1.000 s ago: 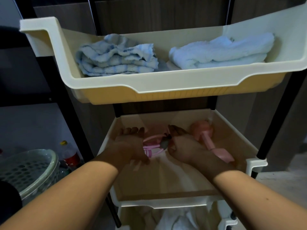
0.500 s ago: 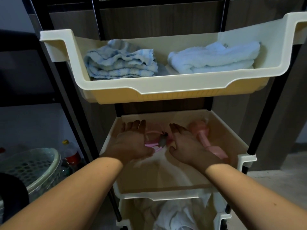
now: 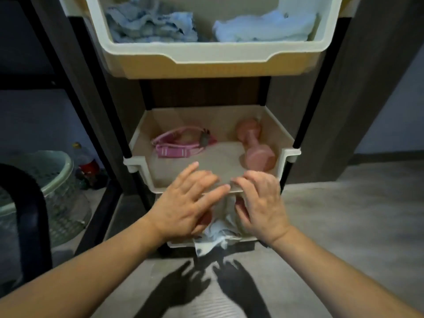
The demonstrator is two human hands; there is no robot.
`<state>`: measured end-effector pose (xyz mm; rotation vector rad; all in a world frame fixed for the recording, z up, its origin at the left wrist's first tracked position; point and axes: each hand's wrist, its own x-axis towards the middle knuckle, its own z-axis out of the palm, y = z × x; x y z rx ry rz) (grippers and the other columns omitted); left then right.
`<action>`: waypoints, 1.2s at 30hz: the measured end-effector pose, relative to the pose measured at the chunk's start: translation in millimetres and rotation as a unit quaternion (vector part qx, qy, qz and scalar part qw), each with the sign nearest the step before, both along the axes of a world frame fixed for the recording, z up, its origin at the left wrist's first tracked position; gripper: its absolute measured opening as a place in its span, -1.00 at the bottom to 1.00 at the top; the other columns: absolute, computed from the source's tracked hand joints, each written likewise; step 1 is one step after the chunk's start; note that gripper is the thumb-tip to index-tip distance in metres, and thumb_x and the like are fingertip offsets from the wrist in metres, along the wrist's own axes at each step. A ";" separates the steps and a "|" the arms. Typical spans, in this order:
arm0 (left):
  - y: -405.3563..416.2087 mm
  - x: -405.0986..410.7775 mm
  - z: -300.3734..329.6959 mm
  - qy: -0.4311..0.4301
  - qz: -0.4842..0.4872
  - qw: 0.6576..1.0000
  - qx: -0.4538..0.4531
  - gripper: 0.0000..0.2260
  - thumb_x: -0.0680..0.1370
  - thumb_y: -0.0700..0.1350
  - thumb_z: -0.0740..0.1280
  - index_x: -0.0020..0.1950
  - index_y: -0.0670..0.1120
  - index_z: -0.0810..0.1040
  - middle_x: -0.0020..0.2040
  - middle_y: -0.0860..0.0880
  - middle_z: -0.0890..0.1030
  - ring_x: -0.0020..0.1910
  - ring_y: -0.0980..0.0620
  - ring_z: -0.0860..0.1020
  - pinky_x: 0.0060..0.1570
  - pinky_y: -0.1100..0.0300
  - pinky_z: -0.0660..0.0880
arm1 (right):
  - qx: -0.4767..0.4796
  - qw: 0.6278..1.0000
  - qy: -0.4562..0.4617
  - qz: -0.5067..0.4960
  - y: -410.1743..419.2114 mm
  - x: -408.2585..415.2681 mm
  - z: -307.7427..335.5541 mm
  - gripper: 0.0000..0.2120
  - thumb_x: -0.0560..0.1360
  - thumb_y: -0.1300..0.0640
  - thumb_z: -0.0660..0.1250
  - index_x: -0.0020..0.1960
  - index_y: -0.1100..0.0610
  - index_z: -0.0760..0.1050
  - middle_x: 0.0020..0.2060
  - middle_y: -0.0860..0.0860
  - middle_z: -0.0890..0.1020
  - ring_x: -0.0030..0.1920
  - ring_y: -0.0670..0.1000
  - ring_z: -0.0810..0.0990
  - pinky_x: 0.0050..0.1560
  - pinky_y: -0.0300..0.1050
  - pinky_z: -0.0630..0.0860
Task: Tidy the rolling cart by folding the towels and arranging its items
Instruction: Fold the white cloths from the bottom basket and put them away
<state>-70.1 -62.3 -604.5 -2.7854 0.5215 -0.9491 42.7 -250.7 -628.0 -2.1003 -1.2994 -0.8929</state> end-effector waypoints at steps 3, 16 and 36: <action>-8.6 -20.3 -51.3 0.142 -0.024 0.988 0.058 -0.48 0.47 0.09 0.30 0.37 -0.12 0.42 0.23 -0.21 0.55 0.22 -0.19 0.50 0.34 -0.18 0.37 | -0.149 0.988 0.018 0.030 -27.0 -10.3 -54.6 -0.59 0.36 0.05 0.30 0.19 0.13 0.44 0.11 0.07 0.46 0.08 0.15 0.47 0.18 0.04 0.36; -8.5 15.6 -112.4 0.475 0.317 0.788 -0.232 -0.63 0.59 0.06 0.20 0.34 -0.07 0.38 0.29 -0.15 0.47 0.24 -0.15 0.46 0.17 0.02 0.44 | -0.399 0.841 0.351 -0.100 2.0 44.1 -102.1 -0.48 0.51 0.00 0.28 0.40 0.14 0.28 0.31 0.18 0.43 0.27 0.22 0.47 0.22 0.01 0.43; 16.3 75.8 -184.2 0.422 0.292 0.647 -0.564 -0.64 0.63 -0.14 0.23 0.43 -0.19 0.42 0.43 -0.16 0.42 0.42 -0.13 0.37 0.36 0.10 0.28 | -0.291 0.844 0.446 -0.073 37.8 79.1 -182.5 -0.79 0.42 0.18 0.37 0.02 0.10 0.44 0.12 0.11 0.50 0.11 0.14 0.51 -0.02 -0.18 0.37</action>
